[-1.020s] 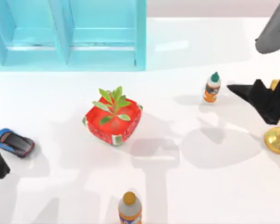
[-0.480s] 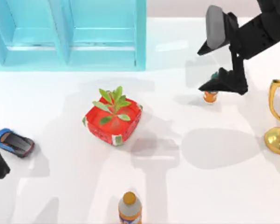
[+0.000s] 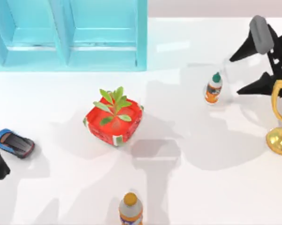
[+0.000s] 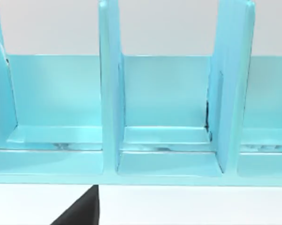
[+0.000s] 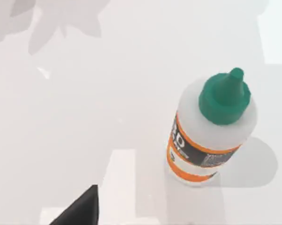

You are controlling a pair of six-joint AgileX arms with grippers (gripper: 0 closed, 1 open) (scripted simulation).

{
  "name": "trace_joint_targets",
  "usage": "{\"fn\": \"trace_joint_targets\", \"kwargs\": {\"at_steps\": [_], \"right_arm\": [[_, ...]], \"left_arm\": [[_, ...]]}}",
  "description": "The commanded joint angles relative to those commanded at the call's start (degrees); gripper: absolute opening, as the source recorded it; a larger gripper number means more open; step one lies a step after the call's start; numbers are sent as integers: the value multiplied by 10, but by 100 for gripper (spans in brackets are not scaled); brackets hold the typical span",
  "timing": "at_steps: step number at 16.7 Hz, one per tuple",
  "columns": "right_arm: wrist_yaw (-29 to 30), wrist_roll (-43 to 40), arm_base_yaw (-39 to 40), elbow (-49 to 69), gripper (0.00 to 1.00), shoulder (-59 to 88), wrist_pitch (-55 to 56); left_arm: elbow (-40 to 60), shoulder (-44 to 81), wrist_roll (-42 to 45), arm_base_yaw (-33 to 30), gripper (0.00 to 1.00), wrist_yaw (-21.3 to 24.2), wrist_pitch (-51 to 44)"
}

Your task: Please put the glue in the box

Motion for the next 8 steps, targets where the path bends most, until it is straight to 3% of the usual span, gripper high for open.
{"fn": "trace_joint_targets", "kwargs": {"at_steps": [8], "right_arm": [[-9, -17, -12, 2, 100, 6, -16]], "left_arm": [[0, 0, 0, 0, 100, 0, 0]]}}
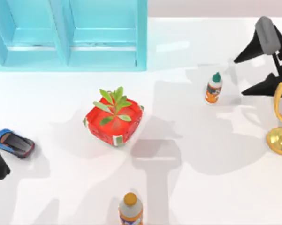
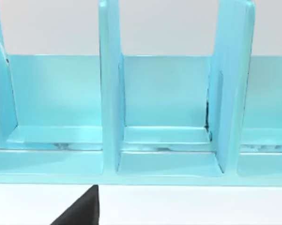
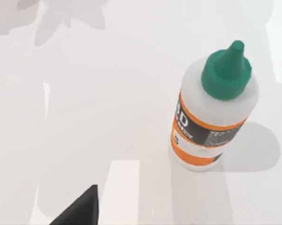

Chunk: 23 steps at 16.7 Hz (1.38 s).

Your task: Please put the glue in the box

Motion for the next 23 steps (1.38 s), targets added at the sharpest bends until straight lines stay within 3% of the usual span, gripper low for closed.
{"fn": "trace_joint_targets", "kwargs": {"at_steps": [11, 19, 23], "right_arm": [[4, 126, 80, -74, 100, 43, 212], [6, 142, 91, -98, 100, 35, 237], [6, 142, 91, -98, 70, 35, 237]], "left_arm": [[0, 0, 0, 0, 100, 0, 0], [0, 0, 0, 0, 100, 0, 0], [0, 0, 0, 0, 100, 0, 0]]}}
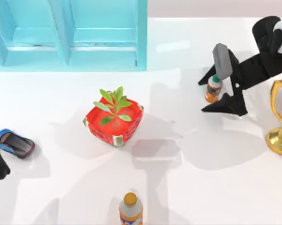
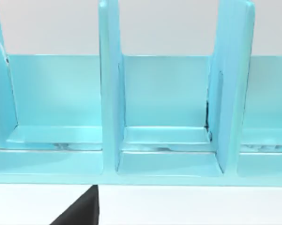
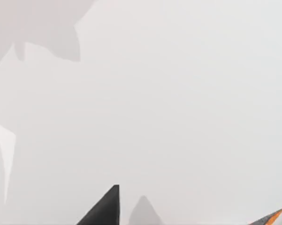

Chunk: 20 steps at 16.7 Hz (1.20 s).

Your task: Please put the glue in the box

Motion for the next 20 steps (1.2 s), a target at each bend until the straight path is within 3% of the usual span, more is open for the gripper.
{"fn": "trace_joint_targets", "kwargs": {"at_steps": [9, 20], "right_arm": [[0, 0, 0, 0, 2, 0, 0], [0, 0, -2, 6, 0, -2, -9]], "left_arm": [[0, 0, 0, 0, 100, 0, 0], [0, 0, 0, 0, 100, 0, 0]]}}
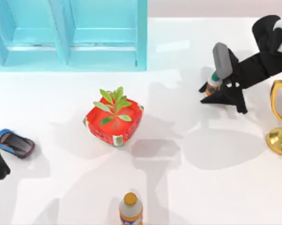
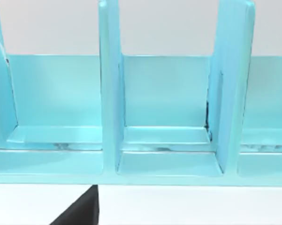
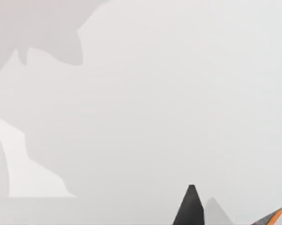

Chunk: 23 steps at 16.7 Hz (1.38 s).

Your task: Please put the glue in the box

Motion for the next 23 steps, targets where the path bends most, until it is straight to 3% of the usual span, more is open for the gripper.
{"fn": "trace_joint_targets", "kwargs": {"at_steps": [9, 16, 23], "right_arm": [[-1, -2, -1, 96, 0, -63, -159], [2, 4, -4, 101, 0, -72, -171], [64, 155, -125, 17, 0, -273, -98]], "left_arm": [[0, 0, 0, 0, 100, 0, 0], [0, 0, 0, 0, 100, 0, 0], [0, 0, 0, 0, 100, 0, 0]]}}
